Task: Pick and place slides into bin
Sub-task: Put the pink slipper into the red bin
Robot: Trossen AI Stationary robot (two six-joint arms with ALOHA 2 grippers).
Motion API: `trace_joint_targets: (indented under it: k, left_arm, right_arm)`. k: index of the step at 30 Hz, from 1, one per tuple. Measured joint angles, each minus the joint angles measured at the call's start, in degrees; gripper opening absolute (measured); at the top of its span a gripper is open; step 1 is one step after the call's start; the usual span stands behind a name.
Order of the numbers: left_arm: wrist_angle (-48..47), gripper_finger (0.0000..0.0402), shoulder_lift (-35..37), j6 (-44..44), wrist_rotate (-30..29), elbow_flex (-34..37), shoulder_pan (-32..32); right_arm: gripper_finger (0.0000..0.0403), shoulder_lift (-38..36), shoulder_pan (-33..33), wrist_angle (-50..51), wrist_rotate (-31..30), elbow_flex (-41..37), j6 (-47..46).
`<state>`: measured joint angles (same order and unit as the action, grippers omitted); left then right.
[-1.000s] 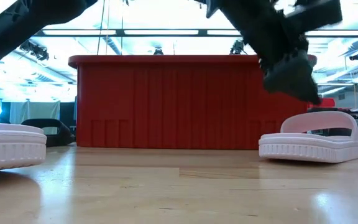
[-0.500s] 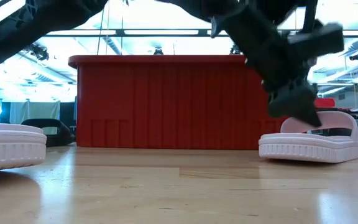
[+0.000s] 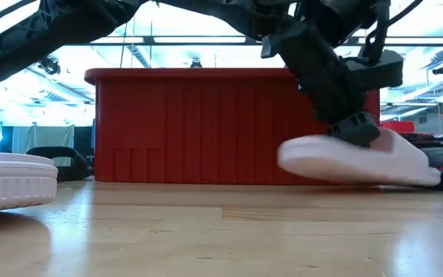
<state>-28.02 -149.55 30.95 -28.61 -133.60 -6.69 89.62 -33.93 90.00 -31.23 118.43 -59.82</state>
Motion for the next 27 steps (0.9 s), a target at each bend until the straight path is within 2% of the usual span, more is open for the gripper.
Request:
trace_joint_targets:
  k: [4,8,13,18,22,24,27]
  left_arm:
    - [-3.6,0.0019,1.3,-0.3,-2.5,0.0,-2.1]
    - [-12.0,0.0012,4.7,-0.6,-8.5,0.0,-6.6]
    - [-20.1,0.0012,10.5,-5.1,-13.6,0.0,-12.9]
    - [-25.8,0.0012,17.1,-6.3,-23.1,0.0,-18.1]
    - [-29.4,0.0012,22.5,-7.3,-33.7,0.0,-18.8]
    - [-30.5,0.0012,25.2,-10.8,-39.9,0.0,-18.1]
    - [-30.8,0.0012,29.7,-17.5,-41.0,0.0,-15.0]
  right_arm:
    - [0.0173,0.0,0.0,0.0,0.0,0.0,0.0]
    - [0.0173,0.0,0.0,0.0,0.0,0.0,0.1]
    - [0.0173,0.0,0.0,0.0,-0.1,0.0,1.6]
    - [0.0173,0.0,0.0,0.0,-1.4,0.0,2.9]
    - [0.0173,0.0,0.0,0.0,-1.4,0.0,2.4]
    - [0.0173,0.0,-0.8,0.0,-1.4,0.0,0.8]
    - [0.0173,0.0,-2.0,0.0,-1.4,0.0,-2.1]
